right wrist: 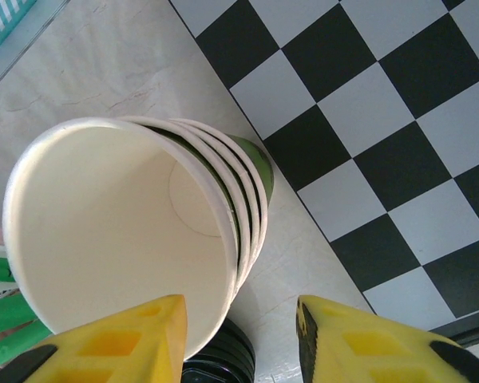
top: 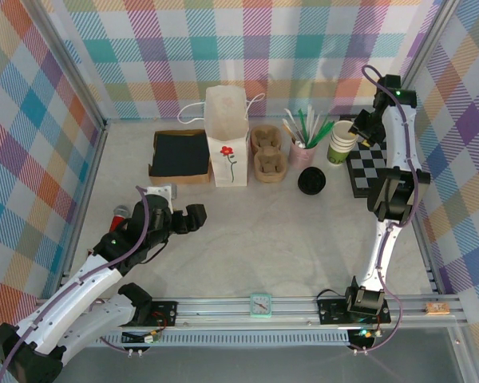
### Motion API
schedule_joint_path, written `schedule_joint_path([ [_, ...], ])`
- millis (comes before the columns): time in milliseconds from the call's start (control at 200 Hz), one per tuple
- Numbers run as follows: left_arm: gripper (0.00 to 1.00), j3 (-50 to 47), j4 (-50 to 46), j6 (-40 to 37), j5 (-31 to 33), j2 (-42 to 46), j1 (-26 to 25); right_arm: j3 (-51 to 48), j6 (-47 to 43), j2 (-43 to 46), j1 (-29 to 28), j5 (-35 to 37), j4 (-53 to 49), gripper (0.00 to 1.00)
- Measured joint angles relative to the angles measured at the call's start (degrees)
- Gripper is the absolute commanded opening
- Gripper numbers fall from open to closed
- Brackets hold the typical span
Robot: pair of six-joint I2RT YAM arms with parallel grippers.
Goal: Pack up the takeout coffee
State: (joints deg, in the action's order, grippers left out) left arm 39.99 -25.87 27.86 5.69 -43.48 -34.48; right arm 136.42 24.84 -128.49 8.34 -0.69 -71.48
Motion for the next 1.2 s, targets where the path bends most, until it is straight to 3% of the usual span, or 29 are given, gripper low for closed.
schedule_joint_path([
  [325, 0.91, 0.0, 0.0, 0.0, 0.4, 0.0, 0.0, 2.1, -0.2, -1.7, -0.4, 0.4, -0.2, 0.35],
  [920, 0.91, 0.0, -1.2, 0.0, 1.7, 0.2, 0.0, 2.9, -0.3, -3.0, -1.3, 1.6, -0.2, 0.14],
  [1200, 0.91, 0.0, -1.2, 0.0, 2.5, 0.5, 0.0, 3.1, -0.2, -3.2, -1.3, 1.7, -0.2, 0.1],
])
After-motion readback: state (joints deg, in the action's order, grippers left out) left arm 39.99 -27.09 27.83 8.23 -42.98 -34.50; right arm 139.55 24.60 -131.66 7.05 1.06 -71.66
